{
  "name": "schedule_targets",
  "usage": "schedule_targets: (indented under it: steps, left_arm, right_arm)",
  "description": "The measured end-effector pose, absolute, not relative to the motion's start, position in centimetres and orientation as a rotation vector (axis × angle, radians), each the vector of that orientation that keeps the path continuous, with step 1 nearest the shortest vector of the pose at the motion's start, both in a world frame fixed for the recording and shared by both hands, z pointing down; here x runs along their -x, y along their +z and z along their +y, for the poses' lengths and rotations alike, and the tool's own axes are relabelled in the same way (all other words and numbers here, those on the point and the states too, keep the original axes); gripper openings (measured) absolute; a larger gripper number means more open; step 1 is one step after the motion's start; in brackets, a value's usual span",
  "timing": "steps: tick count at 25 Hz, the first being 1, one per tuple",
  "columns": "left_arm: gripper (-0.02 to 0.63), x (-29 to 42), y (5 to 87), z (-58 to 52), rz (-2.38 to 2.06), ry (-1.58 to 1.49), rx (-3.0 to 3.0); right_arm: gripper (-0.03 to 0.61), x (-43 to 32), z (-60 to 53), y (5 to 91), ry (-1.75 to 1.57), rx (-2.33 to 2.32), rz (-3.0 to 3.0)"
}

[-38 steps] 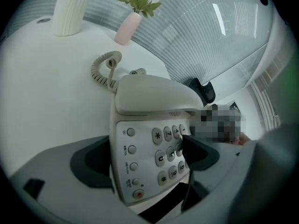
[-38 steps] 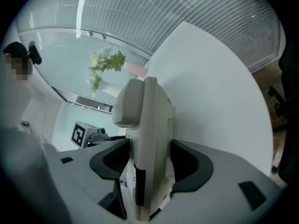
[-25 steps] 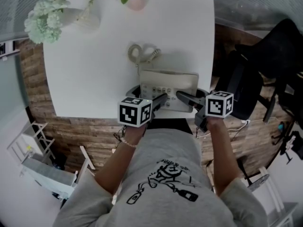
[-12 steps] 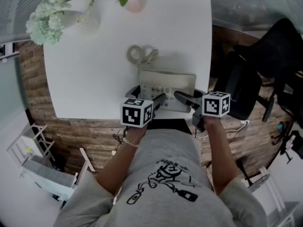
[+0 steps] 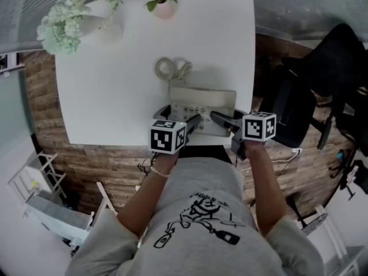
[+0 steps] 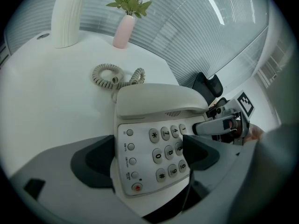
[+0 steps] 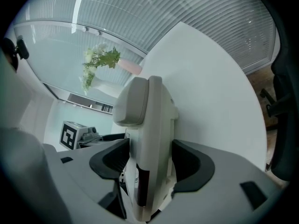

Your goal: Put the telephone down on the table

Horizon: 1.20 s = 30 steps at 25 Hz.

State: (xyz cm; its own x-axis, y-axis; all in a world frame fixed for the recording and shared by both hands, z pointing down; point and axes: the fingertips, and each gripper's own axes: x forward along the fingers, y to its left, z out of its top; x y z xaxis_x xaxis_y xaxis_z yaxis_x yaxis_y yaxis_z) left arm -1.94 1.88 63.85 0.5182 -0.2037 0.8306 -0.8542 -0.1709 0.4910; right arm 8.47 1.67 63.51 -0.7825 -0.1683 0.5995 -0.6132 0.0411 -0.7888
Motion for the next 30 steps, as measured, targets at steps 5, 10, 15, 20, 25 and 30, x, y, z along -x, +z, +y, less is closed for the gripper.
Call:
schedule_targets:
  steps: [5, 10, 15, 20, 25, 30]
  left_arm:
    - [0.457, 2.0, 64.0, 1.9, -0.902, 0.759, -1.678]
    - [0.455, 2.1, 64.0, 1.8, -0.894, 0.774, -1.685]
    - [0.453, 2.2, 63.8, 1.9, -0.893, 0.794, -1.706]
    - [0.451, 2.6, 63.1, 1.7, -0.901, 0.791, -1.734]
    - [0.451, 2.9, 61.5, 1.6, -0.895, 0.767, -1.796]
    - [0.412, 2.8, 58.6, 0.8, -0.903, 0.686, -1.887]
  right_arm:
    - [0.291, -8.5, 1.7, 63.7, 1.761, -0.816, -1.969]
    - [0.291, -8.5, 1.5, 63.8, 1.734, -0.833, -1.958]
    - [0.298, -8.6, 1.5, 64.0, 1.714, -0.857, -1.952]
    - [0.298, -8.9, 1.6, 64.0, 1.640, -0.881, -1.944]
    - [0.298, -10.3, 1.8, 63.6, 1.523, -0.967, -1.945]
    - [0.295, -11.3, 1.4, 61.5, 1.360, -1.042, -2.012]
